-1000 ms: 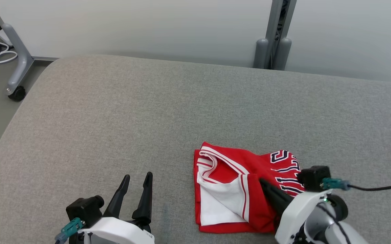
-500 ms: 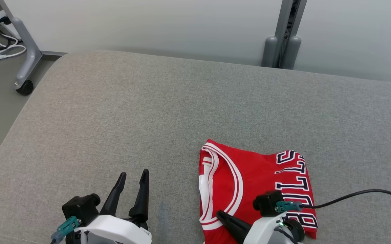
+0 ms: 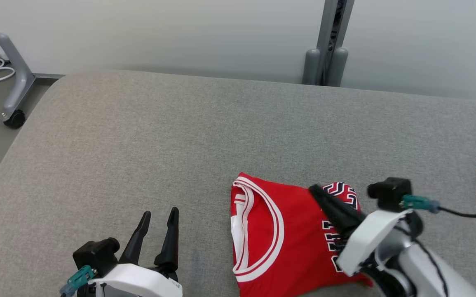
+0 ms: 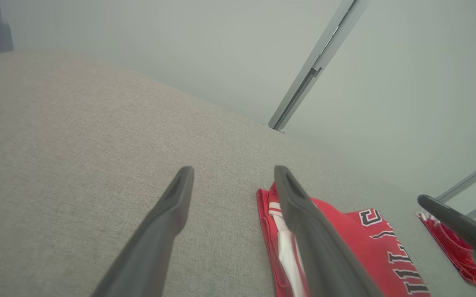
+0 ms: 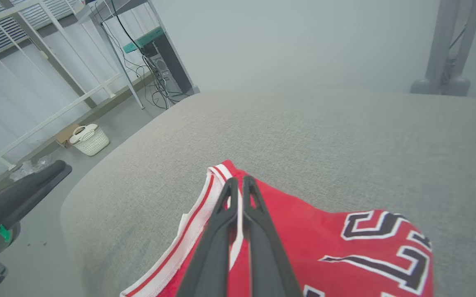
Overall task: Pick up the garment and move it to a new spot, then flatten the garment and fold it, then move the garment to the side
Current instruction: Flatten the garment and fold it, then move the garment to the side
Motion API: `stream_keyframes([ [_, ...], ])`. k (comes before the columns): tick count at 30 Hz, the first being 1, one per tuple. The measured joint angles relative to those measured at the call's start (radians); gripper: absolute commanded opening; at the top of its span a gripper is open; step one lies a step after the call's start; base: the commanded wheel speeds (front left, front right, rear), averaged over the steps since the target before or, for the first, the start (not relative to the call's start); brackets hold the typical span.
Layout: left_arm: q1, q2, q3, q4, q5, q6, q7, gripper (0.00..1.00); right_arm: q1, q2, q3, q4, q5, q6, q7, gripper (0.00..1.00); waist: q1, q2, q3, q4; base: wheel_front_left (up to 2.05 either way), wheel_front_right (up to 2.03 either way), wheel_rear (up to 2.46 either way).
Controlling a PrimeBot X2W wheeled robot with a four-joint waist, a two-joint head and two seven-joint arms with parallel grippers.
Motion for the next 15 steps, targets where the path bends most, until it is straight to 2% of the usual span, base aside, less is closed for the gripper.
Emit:
stream_keyframes([
  [1, 0.002, 0.001, -0.001, -0.001, 0.0, 0.0, 0.0, 1.0, 0.0, -0.015, -0.018, -0.007, -0.008, 0.0, 0.009, 0.2, 0.0, 0.0, -0.001, -0.004, 0.0, 0.0, 0.0],
  [3, 0.004, 0.002, -0.002, -0.002, 0.0, 0.001, 0.001, 1.0, 0.002, -0.047, -0.058, -0.017, -0.023, 0.0, 0.029, 0.4, 0.0, 0.0, -0.003, -0.009, 0.0, 0.0, 0.0],
  [5, 0.004, 0.003, -0.004, -0.006, 0.0, 0.004, 0.002, 1.0, 0.011, -0.076, -0.093, -0.023, -0.033, 0.0, 0.06, 1.0, 0.0, 0.0, -0.004, -0.011, 0.0, 0.0, 0.0],
  [10, 0.004, 0.007, -0.009, -0.012, 0.0, 0.007, 0.004, 1.0, 0.053, -0.121, -0.168, -0.029, -0.04, 0.0, 0.178, 1.0, 0.0, 0.0, -0.001, -0.009, 0.0, 0.0, 0.0],
  [15, 0.003, 0.012, -0.011, -0.014, 0.002, 0.008, 0.006, 1.0, 0.091, -0.127, -0.231, -0.025, -0.012, 0.0, 0.274, 1.0, 0.0, 0.0, 0.006, 0.001, 0.0, 0.0, 0.0],
])
